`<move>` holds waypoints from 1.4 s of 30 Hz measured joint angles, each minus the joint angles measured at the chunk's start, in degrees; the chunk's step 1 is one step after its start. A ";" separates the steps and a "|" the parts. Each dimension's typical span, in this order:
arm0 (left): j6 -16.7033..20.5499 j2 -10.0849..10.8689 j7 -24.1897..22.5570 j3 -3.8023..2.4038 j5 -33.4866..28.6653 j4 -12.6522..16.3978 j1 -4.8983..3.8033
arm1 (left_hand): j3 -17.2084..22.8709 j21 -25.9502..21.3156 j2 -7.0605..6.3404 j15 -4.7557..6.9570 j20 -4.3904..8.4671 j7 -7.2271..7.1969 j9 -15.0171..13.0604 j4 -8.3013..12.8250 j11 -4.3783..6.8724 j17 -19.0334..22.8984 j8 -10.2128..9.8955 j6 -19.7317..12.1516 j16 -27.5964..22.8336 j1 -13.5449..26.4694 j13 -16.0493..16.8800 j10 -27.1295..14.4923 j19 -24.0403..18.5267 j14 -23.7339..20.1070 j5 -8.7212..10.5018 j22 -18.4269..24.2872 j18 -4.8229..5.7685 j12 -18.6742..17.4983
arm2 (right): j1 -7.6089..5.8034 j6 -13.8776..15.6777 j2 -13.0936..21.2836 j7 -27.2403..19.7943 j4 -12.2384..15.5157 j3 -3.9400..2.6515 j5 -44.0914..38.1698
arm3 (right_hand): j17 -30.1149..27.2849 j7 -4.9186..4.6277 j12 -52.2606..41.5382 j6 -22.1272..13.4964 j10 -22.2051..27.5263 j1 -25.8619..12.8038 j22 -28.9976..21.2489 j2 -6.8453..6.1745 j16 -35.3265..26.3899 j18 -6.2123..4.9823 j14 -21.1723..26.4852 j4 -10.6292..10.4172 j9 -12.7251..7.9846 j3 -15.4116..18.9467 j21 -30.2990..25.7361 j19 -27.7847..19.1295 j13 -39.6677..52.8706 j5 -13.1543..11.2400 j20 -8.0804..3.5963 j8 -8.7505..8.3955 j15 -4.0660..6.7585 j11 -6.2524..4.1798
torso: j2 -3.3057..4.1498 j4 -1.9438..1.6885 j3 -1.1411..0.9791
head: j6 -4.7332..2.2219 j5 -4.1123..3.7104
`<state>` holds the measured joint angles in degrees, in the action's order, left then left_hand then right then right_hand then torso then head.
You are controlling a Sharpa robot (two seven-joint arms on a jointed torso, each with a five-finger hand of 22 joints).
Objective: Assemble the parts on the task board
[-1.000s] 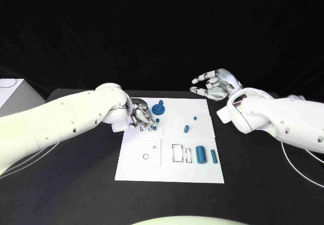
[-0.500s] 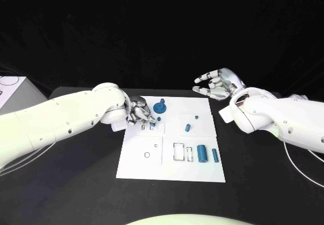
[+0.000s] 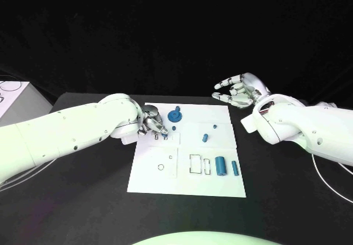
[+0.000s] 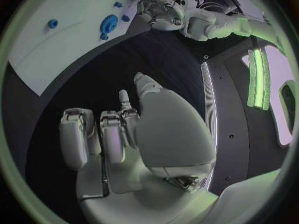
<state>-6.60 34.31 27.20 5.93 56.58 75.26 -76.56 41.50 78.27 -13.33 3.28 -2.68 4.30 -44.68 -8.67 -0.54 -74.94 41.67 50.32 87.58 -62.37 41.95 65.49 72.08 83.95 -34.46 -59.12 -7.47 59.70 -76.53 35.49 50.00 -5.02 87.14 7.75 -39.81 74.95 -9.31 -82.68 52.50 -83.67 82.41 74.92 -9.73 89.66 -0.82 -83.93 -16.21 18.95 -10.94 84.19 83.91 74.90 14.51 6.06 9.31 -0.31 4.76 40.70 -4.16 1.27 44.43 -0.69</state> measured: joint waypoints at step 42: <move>3.98 0.39 0.39 0.12 4.50 1.77 1.71 | -0.01 0.23 0.01 -0.01 0.00 -0.20 -0.08 0.01 0.01 0.01 0.12 0.21 0.23 -0.01 -0.05 0.41 0.42 0.00 -0.16 -0.44 0.88 0.21 | 0.02 0.14 0.18 -0.05 -0.01 0.00 0.16 | -0.03 -0.18 0.00 -0.18 0.00 0.00 0.02 0.00 0.00 0.00 0.00 -0.16 -0.01 -0.16 0.00 0.00 0.00 0.00 0.00 0.00 0.00 0.00 | 0.10 0.10 0.02 | 0.83 0.14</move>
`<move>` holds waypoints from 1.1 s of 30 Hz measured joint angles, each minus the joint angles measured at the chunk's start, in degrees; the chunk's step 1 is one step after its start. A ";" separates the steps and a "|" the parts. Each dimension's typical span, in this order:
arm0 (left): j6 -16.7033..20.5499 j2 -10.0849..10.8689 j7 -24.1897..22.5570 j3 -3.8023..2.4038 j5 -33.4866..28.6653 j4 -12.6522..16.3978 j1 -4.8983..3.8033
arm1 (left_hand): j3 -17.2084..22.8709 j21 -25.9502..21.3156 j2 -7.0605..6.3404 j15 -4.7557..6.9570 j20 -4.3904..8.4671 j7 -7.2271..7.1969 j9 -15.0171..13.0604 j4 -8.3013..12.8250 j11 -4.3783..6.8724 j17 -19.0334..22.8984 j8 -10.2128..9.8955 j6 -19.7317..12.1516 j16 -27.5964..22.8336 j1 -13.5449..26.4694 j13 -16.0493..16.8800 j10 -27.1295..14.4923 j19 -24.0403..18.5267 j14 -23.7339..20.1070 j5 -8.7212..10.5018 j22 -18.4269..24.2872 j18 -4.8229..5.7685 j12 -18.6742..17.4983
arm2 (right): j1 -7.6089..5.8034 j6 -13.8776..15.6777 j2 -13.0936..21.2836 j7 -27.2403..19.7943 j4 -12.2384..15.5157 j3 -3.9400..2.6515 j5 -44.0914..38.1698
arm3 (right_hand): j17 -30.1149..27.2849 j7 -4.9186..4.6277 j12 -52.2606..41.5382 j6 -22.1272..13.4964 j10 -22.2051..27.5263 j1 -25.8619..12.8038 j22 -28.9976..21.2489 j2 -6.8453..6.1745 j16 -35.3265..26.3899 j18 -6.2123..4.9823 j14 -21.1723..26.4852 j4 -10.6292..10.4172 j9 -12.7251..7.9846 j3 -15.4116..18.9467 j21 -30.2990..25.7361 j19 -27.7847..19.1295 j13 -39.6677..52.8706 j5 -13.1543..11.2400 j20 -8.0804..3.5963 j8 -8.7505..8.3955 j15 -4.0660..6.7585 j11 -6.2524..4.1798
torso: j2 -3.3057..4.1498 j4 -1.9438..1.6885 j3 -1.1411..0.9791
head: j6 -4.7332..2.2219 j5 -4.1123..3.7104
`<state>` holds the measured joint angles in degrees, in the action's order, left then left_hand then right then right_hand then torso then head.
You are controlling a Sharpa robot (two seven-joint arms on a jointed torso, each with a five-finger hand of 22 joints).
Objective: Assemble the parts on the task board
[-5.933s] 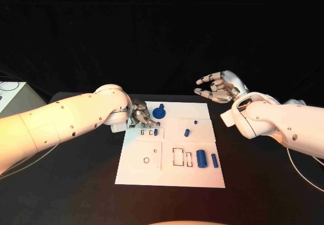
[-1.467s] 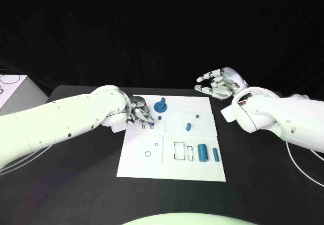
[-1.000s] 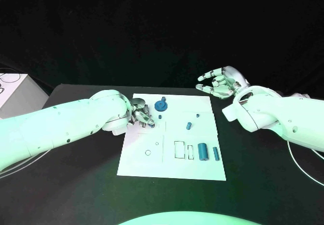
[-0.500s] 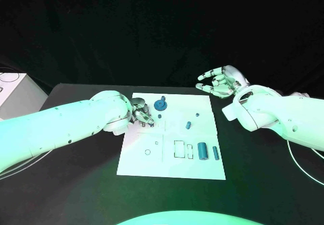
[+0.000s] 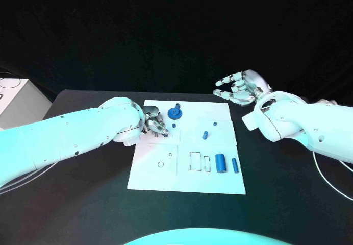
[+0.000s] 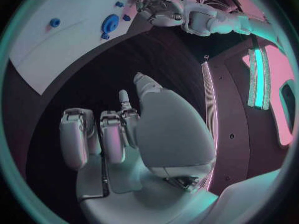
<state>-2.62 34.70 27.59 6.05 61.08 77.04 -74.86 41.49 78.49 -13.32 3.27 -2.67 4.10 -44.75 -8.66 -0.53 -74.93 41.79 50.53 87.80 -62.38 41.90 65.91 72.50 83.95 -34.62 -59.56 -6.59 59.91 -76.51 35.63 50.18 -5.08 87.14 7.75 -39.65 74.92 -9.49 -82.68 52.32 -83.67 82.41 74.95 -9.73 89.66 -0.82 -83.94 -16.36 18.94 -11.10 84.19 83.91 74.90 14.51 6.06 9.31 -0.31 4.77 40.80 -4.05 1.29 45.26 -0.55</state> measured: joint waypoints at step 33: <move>-2.22 -0.57 -0.12 -0.11 0.01 -0.96 -0.02 | 0.00 0.22 -0.22 0.20 0.00 -0.12 -0.31 0.00 0.09 0.00 -0.12 0.30 0.00 0.22 -0.07 0.49 -0.01 0.20 -0.09 -0.12 -0.01 0.00 | 0.04 -0.03 -0.05 0.11 -0.11 0.00 0.13 | -0.01 0.00 0.00 0.00 0.00 0.00 -0.03 0.00 0.00 0.00 0.00 0.24 0.00 -0.24 0.00 0.00 0.00 0.00 0.00 0.22 0.00 0.00 | -0.01 -0.01 -0.04 | 0.27 0.08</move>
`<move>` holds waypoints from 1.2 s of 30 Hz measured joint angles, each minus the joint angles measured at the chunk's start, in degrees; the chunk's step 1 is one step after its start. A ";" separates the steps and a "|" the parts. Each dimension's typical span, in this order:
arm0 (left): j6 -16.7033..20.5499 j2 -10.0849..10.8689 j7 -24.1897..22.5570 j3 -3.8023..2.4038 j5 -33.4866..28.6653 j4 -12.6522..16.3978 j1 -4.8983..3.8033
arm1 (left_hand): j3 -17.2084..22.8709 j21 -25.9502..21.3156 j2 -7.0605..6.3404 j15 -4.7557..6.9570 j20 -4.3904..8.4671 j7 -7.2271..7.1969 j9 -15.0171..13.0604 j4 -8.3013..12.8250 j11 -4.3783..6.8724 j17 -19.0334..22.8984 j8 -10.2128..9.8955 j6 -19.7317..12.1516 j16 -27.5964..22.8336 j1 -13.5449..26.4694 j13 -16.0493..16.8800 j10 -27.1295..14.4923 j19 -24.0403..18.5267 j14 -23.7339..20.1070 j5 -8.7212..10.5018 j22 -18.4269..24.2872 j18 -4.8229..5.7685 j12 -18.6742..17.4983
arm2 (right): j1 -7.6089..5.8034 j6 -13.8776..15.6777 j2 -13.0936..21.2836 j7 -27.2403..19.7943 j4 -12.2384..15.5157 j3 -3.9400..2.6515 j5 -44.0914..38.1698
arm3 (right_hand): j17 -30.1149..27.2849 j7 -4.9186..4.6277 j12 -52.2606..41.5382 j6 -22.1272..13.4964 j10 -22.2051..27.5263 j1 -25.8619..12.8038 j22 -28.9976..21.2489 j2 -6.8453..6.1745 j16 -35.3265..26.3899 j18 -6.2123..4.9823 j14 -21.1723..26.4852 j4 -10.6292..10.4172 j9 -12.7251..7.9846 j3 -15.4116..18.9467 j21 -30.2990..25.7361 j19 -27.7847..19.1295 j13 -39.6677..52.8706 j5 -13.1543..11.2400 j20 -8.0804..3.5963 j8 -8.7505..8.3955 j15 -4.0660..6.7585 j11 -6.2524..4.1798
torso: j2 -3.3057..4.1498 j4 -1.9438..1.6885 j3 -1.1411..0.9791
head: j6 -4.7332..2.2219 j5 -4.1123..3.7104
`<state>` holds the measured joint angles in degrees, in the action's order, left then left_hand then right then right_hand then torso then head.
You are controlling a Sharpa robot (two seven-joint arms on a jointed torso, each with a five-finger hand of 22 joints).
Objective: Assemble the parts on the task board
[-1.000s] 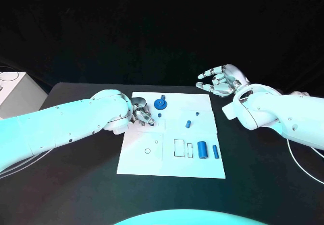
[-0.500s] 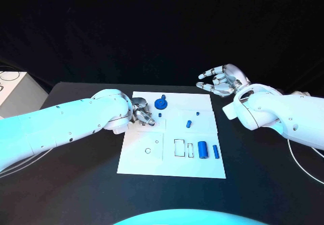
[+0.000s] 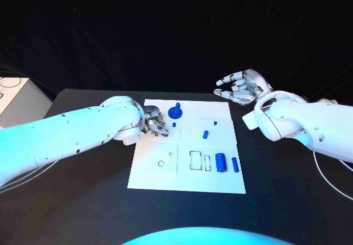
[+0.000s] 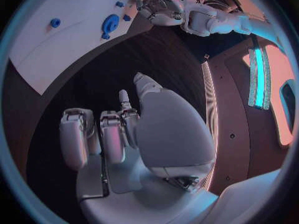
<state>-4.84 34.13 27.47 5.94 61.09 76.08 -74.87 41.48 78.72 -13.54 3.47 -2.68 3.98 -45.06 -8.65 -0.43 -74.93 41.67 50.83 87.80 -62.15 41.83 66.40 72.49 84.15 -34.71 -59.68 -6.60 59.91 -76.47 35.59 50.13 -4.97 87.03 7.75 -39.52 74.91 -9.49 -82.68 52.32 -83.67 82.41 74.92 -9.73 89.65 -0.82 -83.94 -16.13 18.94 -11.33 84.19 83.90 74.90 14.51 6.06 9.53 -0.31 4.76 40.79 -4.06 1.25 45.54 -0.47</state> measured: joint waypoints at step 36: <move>-2.24 -2.31 1.15 0.06 -0.09 -2.57 -0.08 | -1.65 -2.02 1.52 -0.01 -0.19 0.09 -1.11 1.65 0.23 0.00 0.00 -1.18 -0.95 2.65 -2.91 0.12 -1.07 0.00 1.48 2.97 0.00 -2.33 | 0.00 -0.02 0.00 0.05 -0.03 0.01 0.14 | -0.01 0.00 0.23 0.00 0.16 -0.46 0.03 0.01 0.00 0.00 0.00 0.00 0.00 0.00 -0.33 0.00 0.00 -0.41 0.00 0.00 0.00 -0.16 | -0.05 -0.02 -0.03 | 0.44 -0.40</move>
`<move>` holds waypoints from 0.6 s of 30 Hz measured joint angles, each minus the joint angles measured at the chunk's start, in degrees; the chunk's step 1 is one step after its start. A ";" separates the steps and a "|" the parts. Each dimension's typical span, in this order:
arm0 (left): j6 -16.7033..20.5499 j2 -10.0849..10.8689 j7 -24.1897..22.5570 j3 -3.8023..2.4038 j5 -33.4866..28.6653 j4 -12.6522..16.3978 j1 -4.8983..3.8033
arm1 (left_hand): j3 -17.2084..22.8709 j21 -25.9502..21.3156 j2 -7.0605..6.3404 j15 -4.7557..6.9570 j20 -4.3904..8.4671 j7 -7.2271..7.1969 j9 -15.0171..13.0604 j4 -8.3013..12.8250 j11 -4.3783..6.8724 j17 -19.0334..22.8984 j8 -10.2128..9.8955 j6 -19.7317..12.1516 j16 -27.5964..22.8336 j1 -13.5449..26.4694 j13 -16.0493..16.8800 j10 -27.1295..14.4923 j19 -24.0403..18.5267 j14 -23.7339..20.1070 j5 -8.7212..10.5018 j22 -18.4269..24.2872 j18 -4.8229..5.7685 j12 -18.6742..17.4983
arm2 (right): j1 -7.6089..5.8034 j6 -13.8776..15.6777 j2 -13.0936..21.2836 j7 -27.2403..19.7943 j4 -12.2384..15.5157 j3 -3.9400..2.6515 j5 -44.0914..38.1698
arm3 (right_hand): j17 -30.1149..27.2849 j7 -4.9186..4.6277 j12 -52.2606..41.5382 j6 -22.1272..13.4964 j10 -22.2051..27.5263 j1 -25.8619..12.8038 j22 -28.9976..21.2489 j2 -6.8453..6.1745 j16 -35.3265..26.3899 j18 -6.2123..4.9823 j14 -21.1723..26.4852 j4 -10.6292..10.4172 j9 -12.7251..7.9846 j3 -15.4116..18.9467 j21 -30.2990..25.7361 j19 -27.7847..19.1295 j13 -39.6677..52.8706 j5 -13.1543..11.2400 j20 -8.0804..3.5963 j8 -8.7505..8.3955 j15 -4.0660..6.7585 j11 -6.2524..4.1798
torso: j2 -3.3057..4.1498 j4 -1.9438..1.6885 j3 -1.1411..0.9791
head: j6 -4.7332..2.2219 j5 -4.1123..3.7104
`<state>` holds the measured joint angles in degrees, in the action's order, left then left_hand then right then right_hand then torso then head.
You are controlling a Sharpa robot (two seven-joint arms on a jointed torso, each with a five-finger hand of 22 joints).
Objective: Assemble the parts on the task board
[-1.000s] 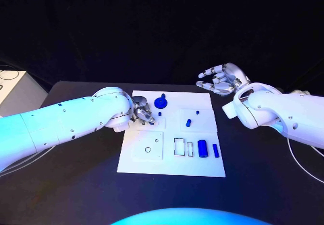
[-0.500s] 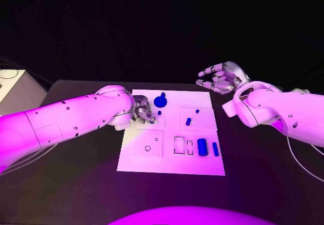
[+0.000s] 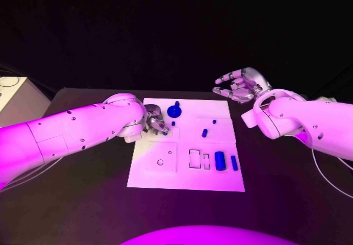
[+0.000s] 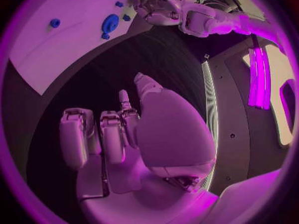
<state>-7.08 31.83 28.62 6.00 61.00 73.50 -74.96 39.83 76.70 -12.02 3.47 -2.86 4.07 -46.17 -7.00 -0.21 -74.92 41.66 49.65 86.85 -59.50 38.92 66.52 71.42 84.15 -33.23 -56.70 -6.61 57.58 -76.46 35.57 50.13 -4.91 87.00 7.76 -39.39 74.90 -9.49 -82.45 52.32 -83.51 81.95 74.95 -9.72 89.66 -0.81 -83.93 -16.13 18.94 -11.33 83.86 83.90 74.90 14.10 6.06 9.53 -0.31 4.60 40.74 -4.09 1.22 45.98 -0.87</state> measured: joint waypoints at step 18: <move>1.13 1.79 -0.23 -0.31 -0.05 1.63 0.41 | -12.36 -2.71 -1.69 -0.21 -0.55 -0.07 1.02 -7.34 0.11 0.00 -2.32 -0.69 -0.55 4.25 -0.91 -3.16 -1.13 -0.21 0.64 3.76 0.00 -0.22 | 0.05 -0.01 0.02 -0.06 -0.07 0.00 0.19 | 0.04 -0.19 0.37 -0.60 0.41 0.00 -0.01 0.00 0.00 0.00 0.00 -0.16 0.00 -0.16 -0.21 0.00 0.00 0.00 0.00 0.00 0.00 0.01 | 0.01 0.07 0.02 | -0.36 0.03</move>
<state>-5.95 33.62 28.39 5.68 60.95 75.13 -74.55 27.47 73.98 -13.72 3.26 -3.41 4.00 -45.15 -14.34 -0.10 -74.93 39.35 48.96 86.30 -55.25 38.01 63.36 70.29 83.93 -32.59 -52.94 -6.61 57.36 -76.42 35.56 50.15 -4.97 86.92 7.76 -39.19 74.94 -9.68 -82.08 51.72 -83.10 81.95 74.94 -9.73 89.65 -0.81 -83.93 -16.29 18.94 -11.49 83.65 83.91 74.90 14.10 6.06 9.53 -0.31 4.62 40.75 -4.02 1.24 45.63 -0.83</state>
